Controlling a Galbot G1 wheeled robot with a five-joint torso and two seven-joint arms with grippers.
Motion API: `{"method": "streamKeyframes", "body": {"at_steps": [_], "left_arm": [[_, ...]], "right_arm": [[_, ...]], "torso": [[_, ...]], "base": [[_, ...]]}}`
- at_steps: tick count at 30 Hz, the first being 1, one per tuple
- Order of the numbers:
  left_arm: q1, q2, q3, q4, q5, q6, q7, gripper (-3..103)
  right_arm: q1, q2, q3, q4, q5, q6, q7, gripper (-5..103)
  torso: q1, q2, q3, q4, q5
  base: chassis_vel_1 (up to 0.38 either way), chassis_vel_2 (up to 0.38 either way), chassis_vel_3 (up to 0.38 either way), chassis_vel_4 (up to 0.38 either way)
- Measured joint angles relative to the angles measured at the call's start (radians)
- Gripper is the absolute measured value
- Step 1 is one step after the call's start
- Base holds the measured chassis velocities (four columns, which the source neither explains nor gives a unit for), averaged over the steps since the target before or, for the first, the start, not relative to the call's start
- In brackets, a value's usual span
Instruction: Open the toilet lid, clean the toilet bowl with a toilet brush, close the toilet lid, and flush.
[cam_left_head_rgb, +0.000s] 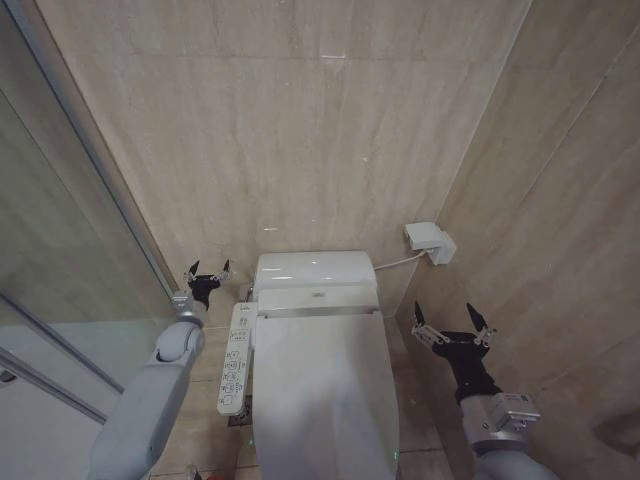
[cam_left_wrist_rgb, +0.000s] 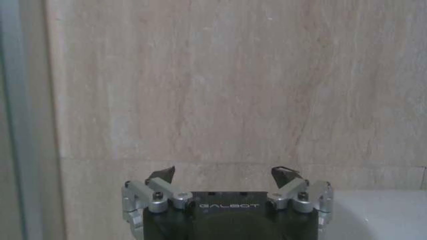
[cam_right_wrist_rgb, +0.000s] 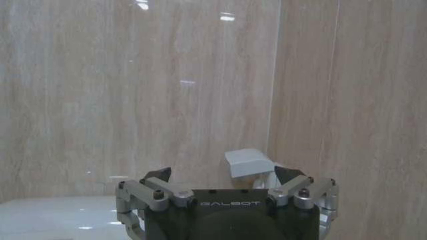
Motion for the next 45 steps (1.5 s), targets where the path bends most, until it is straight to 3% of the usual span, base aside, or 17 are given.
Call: {"method": "streamKeyframes", "body": {"at_steps": [14, 15, 23, 24, 31, 32, 38, 39, 45], "left_arm": [[-0.086, 0.020, 0.081, 0.160, 0.037, -0.059, 0.059, 100], [-0.086, 0.023, 0.085, 0.172, 0.048, -0.074, 0.067, 88], [-0.060, 0.044, 0.108, 0.191, 0.141, -0.123, 0.082, 88], [-0.053, 0.047, 0.110, 0.194, 0.165, -0.132, 0.082, 55], [-0.032, 0.056, 0.110, 0.208, 0.235, -0.151, 0.079, 55], [-0.028, 0.057, 0.109, 0.208, 0.247, -0.152, 0.079, 28], [-0.005, 0.060, 0.101, 0.241, 0.341, -0.191, 0.076, 28], [-0.002, 0.060, 0.094, 0.255, 0.379, -0.209, 0.076, 3], [-0.001, 0.058, 0.074, 0.297, 0.482, -0.262, 0.076, 3]], "right_arm": [[0.000, 0.000, 0.000, 0.000, 0.000, 0.000, 0.000, 100], [0.000, 0.000, 0.000, 0.000, 0.000, 0.000, 0.000, 100], [0.000, 0.000, 0.000, 0.000, 0.000, 0.000, 0.000, 100], [0.000, 0.000, 0.000, 0.000, 0.000, 0.000, 0.000, 100], [0.000, 0.000, 0.000, 0.000, 0.000, 0.000, 0.000, 100], [0.000, 0.000, 0.000, 0.000, 0.000, 0.000, 0.000, 100], [0.000, 0.000, 0.000, 0.000, 0.000, 0.000, 0.000, 100], [0.000, 0.000, 0.000, 0.000, 0.000, 0.000, 0.000, 100], [0.000, 0.000, 0.000, 0.000, 0.000, 0.000, 0.000, 100]], "torso": [[0.000, 0.000, 0.000, 0.0000, 0.0000], [0.000, 0.000, 0.000, 0.0000, 0.0000], [0.000, 0.000, 0.000, 0.0000, 0.0000], [0.000, 0.000, 0.000, 0.0000, 0.0000], [0.000, 0.000, 0.000, 0.0000, 0.0000], [0.000, 0.000, 0.000, -0.0001, 0.0000], [0.000, 0.000, 0.000, -0.0001, 0.0001], [0.000, 0.000, 0.000, 0.0000, 0.0000], [0.000, 0.000, 0.000, 0.0000, 0.0000]], "base": [[0.000, 0.000, 0.000, 0.000], [0.000, 0.000, 0.000, 0.000], [0.000, 0.000, 0.000, 0.000], [0.000, 0.000, 0.000, 0.000], [0.000, 0.000, 0.000, 0.000], [0.000, 0.000, 0.000, 0.000], [0.000, 0.000, 0.000, 0.000], [0.000, 0.000, 0.000, 0.000], [0.000, 0.000, 0.000, 0.000]]}}
